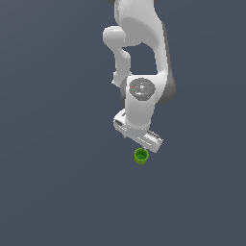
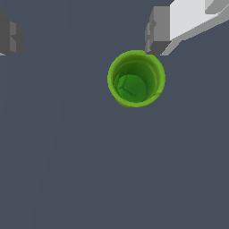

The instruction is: Pick up the object and move it to a goal position.

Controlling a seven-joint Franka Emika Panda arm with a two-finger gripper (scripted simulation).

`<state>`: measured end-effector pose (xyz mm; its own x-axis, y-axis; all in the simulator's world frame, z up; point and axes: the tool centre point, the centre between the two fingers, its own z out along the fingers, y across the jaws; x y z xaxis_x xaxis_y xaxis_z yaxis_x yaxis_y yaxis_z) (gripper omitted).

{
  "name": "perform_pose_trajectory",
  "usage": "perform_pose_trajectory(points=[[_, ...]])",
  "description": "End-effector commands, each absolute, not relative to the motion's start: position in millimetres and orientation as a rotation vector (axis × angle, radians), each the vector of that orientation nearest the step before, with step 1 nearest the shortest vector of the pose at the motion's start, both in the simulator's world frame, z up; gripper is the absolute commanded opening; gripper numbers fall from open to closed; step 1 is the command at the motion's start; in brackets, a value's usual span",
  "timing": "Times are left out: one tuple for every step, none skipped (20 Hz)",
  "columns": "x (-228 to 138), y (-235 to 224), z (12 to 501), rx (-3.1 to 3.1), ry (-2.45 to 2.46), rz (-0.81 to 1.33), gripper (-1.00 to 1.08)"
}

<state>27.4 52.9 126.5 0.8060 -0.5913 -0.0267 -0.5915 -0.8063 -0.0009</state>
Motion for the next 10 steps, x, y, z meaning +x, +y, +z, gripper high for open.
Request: perform_pose_trajectory(points=[[31,56,123,-2.944,1.072,0.037,1.0],[32,57,122,-2.931,1.11,0.036,1.0],[33,58,121,-2.917,1.147,0.035,1.0],[34,59,119,-2.902,1.184,0.034,1.0],[35,61,118,-2.887,1.221,0.033,1.0],[36,62,117,-2.872,1.258,0.032,1.0],[38,63,116,-2.856,1.294,0.031,1.0],[39,64,114,-2.84,1.33,0.03,1.0],[40,66,113,-2.823,1.366,0.028,1.0],[41,67,112,-2.806,1.402,0.027,1.0]])
